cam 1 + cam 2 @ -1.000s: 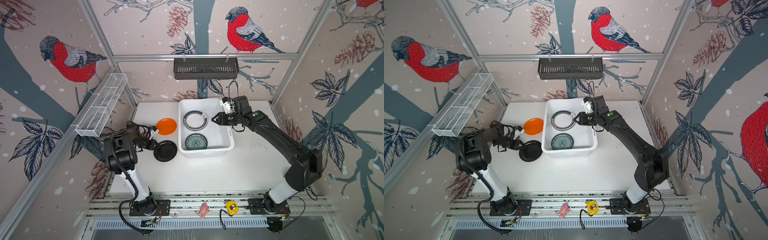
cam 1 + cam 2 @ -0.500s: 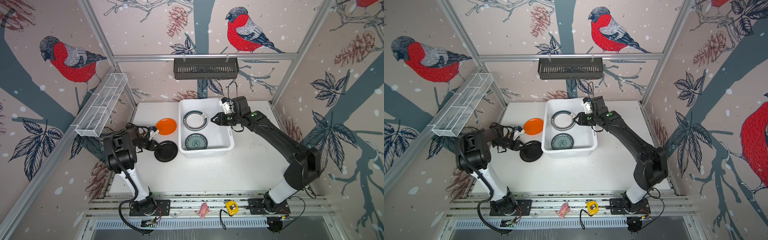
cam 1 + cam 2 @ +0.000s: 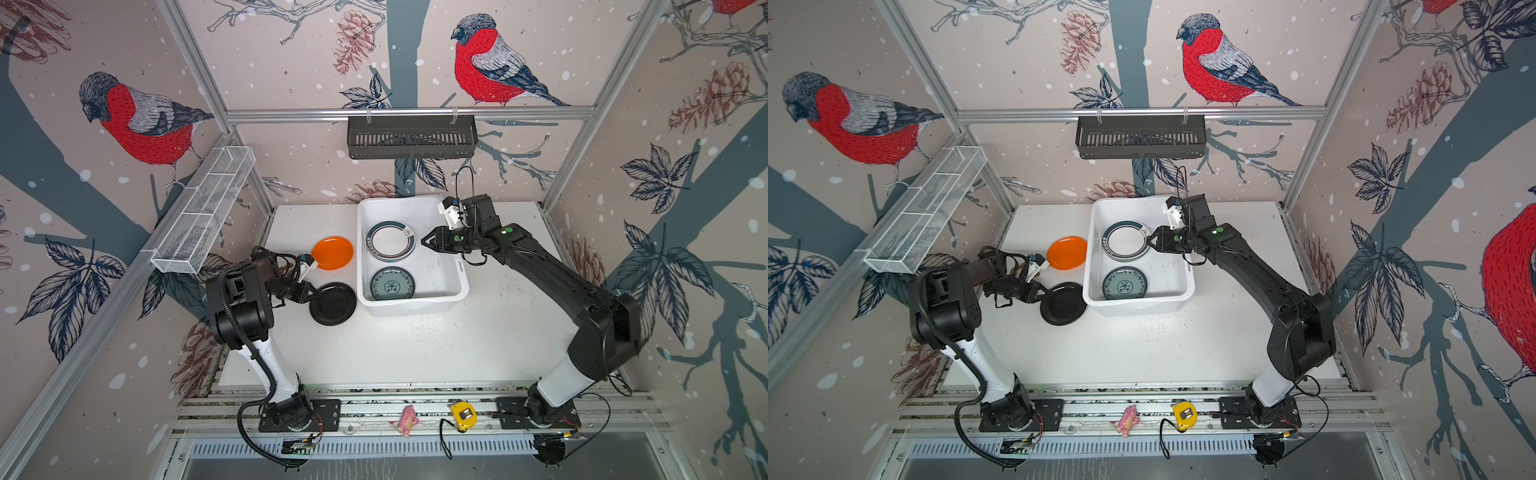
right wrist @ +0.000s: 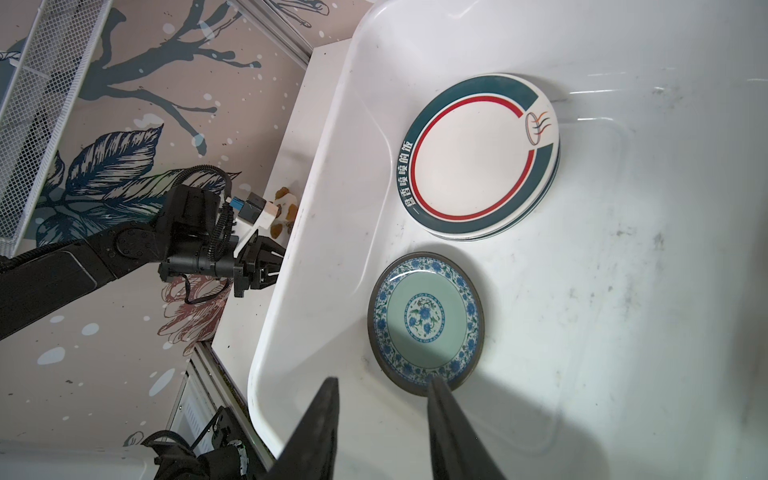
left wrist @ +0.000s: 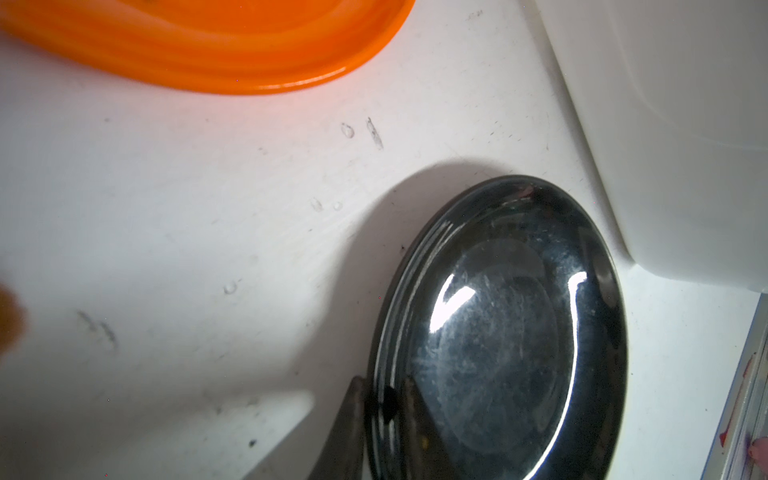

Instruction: Place the plates into the plastic bin on the countertop

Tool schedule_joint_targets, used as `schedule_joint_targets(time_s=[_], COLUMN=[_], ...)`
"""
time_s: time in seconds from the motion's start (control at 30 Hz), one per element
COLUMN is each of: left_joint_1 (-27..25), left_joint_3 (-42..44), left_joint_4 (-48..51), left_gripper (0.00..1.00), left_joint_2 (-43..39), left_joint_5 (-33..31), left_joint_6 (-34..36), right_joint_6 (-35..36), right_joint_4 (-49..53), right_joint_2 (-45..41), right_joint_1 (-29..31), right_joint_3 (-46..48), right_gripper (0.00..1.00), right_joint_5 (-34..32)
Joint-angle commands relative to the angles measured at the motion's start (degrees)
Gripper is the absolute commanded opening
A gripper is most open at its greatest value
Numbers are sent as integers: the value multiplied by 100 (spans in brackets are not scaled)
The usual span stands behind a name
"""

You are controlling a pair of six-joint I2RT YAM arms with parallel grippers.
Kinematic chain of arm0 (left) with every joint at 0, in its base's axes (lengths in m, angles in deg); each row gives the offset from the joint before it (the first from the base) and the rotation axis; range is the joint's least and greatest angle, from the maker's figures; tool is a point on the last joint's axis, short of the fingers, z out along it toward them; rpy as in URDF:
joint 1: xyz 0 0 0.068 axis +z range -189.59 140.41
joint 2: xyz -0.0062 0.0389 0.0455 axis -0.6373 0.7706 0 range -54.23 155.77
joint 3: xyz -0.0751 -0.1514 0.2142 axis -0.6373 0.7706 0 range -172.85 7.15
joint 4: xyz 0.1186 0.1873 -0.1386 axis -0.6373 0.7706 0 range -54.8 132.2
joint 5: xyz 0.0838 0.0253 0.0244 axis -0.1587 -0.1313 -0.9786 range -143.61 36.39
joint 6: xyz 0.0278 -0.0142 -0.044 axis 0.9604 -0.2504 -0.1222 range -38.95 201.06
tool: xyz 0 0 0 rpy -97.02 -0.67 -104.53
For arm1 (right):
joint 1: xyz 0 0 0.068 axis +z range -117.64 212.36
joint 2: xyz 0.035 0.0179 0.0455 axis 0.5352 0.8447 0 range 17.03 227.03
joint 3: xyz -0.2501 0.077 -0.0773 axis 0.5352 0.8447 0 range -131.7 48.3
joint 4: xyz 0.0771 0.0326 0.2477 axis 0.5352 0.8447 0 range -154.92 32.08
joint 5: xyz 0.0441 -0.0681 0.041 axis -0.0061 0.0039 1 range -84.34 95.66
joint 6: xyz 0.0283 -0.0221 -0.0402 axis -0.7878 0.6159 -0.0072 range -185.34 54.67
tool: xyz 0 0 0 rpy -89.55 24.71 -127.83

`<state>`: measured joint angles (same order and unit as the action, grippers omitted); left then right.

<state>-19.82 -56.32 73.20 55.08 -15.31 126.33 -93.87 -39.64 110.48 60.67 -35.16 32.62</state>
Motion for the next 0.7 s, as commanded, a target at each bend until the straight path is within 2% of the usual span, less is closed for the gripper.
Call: schedule_joint_targets(time_s=[0.0,0.4,0.67], left_joint_1=[9,103,159], left_joint_3=[53,-105,-306], left_joint_4=[269,539,797], left_gripper=[15,0,0], left_joint_2=[6,-133,-371], left_joint_5=[-681,-518,-472], left_joint_6=[120,113,121], right_joint_6=[-29,-47,-89], right_joint_4=[-199,-268,-326], right_joint_2=[-39,-39,-33], right_joint_1=[0,-10,-8], right_joint_3=[31,76,65], right_gripper=[38,37,38], right_joint_5=[90,120,152])
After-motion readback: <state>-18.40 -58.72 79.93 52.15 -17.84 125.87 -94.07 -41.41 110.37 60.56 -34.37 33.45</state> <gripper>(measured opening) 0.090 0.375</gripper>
